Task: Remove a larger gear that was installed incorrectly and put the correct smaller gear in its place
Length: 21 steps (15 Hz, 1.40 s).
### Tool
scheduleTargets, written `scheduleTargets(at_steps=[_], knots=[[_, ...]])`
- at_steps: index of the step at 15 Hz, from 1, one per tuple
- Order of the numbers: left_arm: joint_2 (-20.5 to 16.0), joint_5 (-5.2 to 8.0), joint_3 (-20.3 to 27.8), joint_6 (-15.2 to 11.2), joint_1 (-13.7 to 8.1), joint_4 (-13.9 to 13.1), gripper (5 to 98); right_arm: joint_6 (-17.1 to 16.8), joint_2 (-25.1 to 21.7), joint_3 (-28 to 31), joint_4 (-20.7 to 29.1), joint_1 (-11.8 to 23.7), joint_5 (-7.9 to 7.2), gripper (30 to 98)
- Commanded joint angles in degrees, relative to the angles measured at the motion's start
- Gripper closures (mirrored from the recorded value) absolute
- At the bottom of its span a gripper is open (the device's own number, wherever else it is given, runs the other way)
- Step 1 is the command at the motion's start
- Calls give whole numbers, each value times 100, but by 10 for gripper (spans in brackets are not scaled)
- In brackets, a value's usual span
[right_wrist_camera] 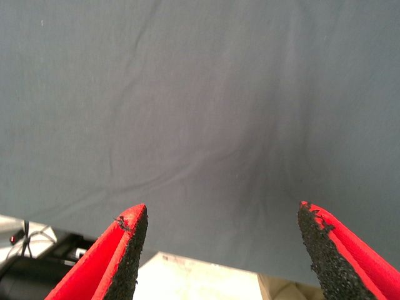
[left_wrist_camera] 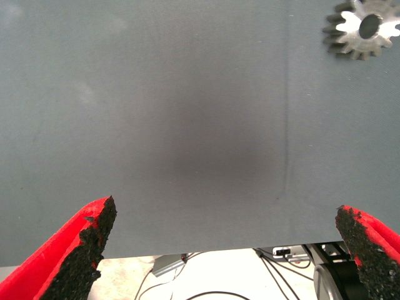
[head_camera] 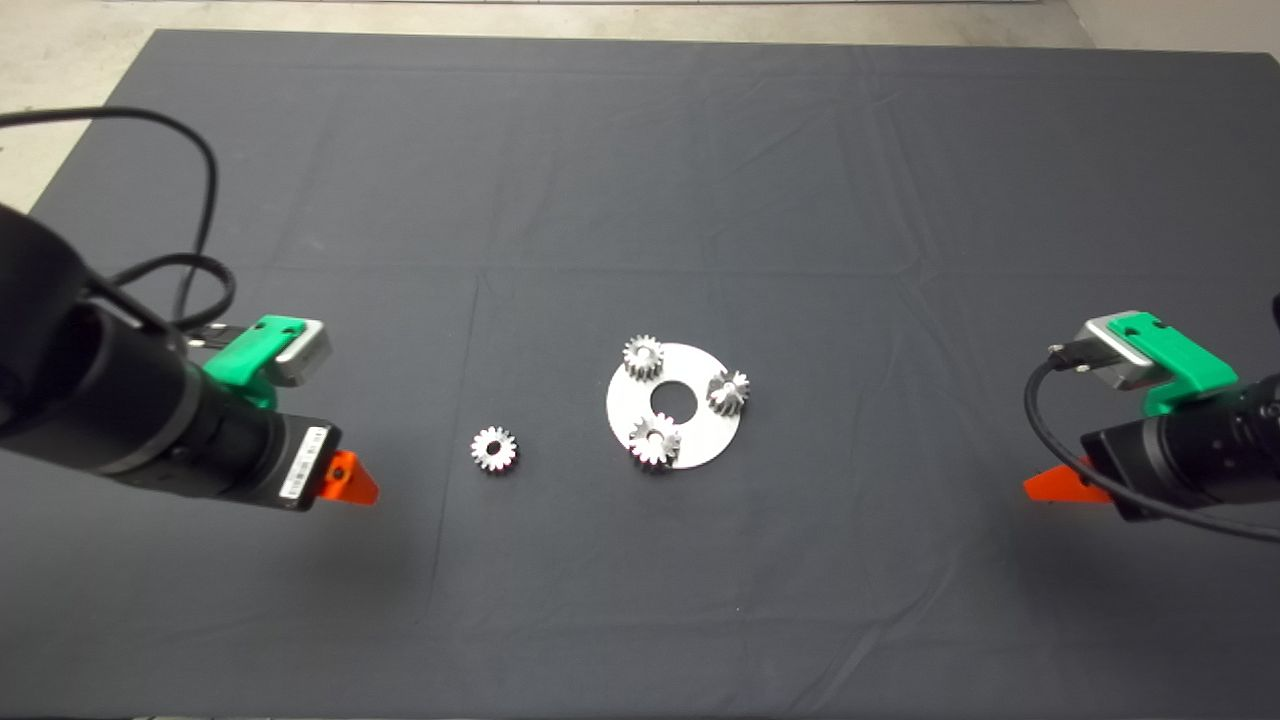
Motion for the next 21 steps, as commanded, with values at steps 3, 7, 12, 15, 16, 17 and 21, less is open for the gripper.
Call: scheduleTargets(at_steps=[3,7,12,15,16,17,21], knots=[[2325,336,-1688,8,-262,-167,143,-193,-75,-52,-115,95,-432,649],[3173,310,-2698,167,-262,-194,143,-673,-306,-289,-115,102,-432,649],[3428,-388,-2838,9,-236,-44,143,-885,-218,-562,-106,102,-424,649],[3548,-437,-2918,-151,-218,-44,143,-885,-218,-554,35,120,-432,649],[3625,-537,-2985,-202,-190,-44,143,-885,-218,-562,43,128,-432,649],[3749,-731,-3152,-202,-105,-44,143,-885,-209,-562,43,128,-432,649],[4218,-956,-3459,-220,121,-18,143,-885,-209,-554,52,142,-432,649]])
